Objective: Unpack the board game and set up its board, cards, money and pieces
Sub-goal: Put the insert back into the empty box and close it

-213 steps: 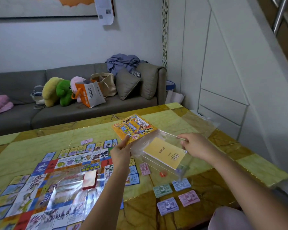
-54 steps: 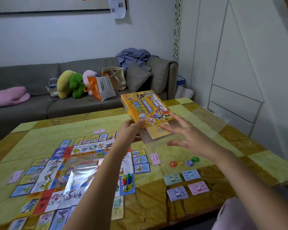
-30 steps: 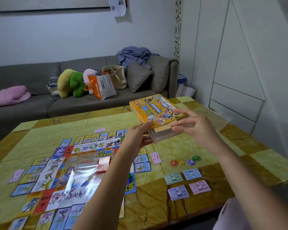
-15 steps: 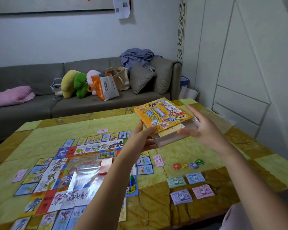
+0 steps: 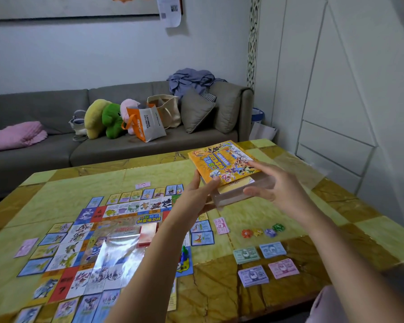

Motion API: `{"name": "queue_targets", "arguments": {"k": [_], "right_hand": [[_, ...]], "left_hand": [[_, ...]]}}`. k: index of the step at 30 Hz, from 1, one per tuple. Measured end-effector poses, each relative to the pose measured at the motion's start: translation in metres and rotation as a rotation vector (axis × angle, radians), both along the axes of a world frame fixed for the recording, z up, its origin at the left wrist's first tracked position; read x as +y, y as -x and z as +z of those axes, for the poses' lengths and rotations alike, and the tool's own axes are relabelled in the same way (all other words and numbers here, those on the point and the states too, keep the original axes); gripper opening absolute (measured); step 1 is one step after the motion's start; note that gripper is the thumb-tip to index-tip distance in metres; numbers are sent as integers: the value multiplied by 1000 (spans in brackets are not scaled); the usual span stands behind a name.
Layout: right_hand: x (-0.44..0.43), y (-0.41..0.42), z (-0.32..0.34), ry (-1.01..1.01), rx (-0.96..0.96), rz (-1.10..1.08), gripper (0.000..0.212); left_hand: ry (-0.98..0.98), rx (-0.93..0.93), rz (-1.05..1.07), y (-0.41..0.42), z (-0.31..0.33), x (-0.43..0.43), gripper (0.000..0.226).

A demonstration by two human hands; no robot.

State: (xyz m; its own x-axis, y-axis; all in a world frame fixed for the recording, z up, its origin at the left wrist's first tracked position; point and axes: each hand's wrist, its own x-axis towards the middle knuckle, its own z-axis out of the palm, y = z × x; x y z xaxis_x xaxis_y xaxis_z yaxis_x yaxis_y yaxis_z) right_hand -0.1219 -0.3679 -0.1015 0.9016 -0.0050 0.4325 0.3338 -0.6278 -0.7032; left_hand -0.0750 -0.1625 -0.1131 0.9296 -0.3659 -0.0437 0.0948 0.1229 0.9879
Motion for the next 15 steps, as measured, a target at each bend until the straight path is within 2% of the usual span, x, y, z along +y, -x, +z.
{"name": "queue_targets", "arguments": {"k": [4, 6, 8, 10, 12, 13, 15], "right_hand": [[-3, 1, -2, -188, 48, 15, 97], [-3, 0, -1, -279, 49, 41, 92], [-3, 1, -1, -365, 30, 69, 82], [-1, 0, -2, -419, -4, 61, 77], [2, 0, -3, -420, -41, 32, 83], [4, -1, -5, -421, -60, 15, 87], [8, -2, -6, -433, -103, -2, 95]], "left_hand": [[11, -31, 127, 0, -3, -1, 47], [35, -70, 126, 4, -4, -2, 39], [8, -149, 62, 8, -3, -4, 41], [-52, -192, 5, 13, -1, -6, 65], [-131, -202, -23, 12, -4, -7, 107], [-161, -214, -37, 12, -3, -8, 117], [-168, -237, -58, 12, -3, -10, 118]]}}
